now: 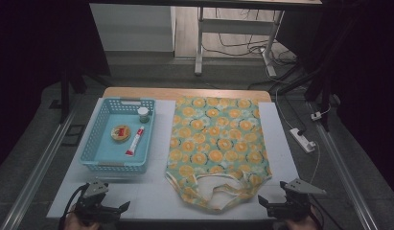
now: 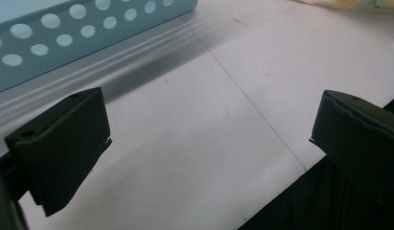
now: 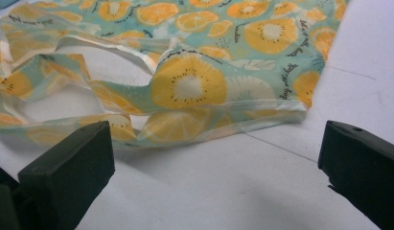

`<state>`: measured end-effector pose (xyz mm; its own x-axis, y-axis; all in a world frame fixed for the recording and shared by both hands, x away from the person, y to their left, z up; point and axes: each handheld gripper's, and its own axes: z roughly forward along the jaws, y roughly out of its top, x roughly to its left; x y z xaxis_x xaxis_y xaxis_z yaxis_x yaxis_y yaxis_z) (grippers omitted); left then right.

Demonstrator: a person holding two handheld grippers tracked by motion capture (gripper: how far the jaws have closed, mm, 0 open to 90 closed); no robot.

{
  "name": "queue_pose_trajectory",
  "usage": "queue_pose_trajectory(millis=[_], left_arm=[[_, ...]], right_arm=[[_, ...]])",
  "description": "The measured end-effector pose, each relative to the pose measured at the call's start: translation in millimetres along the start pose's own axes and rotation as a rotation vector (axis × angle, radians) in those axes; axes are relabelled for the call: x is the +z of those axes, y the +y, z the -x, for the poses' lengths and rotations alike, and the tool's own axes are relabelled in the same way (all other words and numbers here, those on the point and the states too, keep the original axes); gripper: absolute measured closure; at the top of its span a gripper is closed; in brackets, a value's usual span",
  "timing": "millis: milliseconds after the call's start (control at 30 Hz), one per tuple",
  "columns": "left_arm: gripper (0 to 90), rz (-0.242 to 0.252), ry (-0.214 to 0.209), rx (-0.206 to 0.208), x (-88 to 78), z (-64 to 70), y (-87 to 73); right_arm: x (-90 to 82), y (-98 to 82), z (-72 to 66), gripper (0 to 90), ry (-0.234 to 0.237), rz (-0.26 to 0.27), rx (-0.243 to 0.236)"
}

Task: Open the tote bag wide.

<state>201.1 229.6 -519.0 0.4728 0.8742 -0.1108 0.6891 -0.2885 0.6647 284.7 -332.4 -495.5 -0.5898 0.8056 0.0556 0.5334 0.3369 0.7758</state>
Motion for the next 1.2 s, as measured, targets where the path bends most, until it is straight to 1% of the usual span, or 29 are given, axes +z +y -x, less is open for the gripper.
queue_pose_trajectory(millis=[267, 400, 567, 700, 833, 1000, 1067, 1200], left_arm=[[0.0, -0.001, -0.009, -0.007, 0.6, -0.7, 0.5], [0.0, -0.010, -0.014, -0.002, 1.7, -0.8, 1.2], [0.0, -0.004, -0.024, -0.012, 1.3, -2.2, 0.6], [0.0, -0.005, -0.032, -0.010, 1.0, -2.5, 0.1], [0.0, -0.004, -0.048, -0.016, 0.8, -4.0, -0.1], [0.0, -0.008, -0.054, -0.017, 1.1, -4.4, 0.1], [0.0, -0.009, -0.055, -0.016, 1.2, -4.5, 0.2], [0.0, -0.010, -0.057, -0.017, 1.4, -4.7, 0.2]], right_arm=[[2.5, 0.5, 0.1, 0.0, 0.026, -0.015, -0.017], [4.0, 0.9, -0.7, 0.0, 0.037, -0.027, -0.032], [4.1, 1.1, -2.3, 0.0, 0.041, -0.038, -0.048], [3.9, 1.6, -2.3, 0.0, 0.046, -0.034, -0.046], [4.2, 1.7, -2.7, 0.0, 0.053, -0.031, -0.049], [3.7, 2.2, -4.7, 0.0, 0.048, -0.025, -0.069], [3.4, 3.5, -5.5, 0.0, 0.045, -0.022, -0.087], [2.5, 5.4, -6.6, 0.0, 0.044, -0.014, -0.098]])
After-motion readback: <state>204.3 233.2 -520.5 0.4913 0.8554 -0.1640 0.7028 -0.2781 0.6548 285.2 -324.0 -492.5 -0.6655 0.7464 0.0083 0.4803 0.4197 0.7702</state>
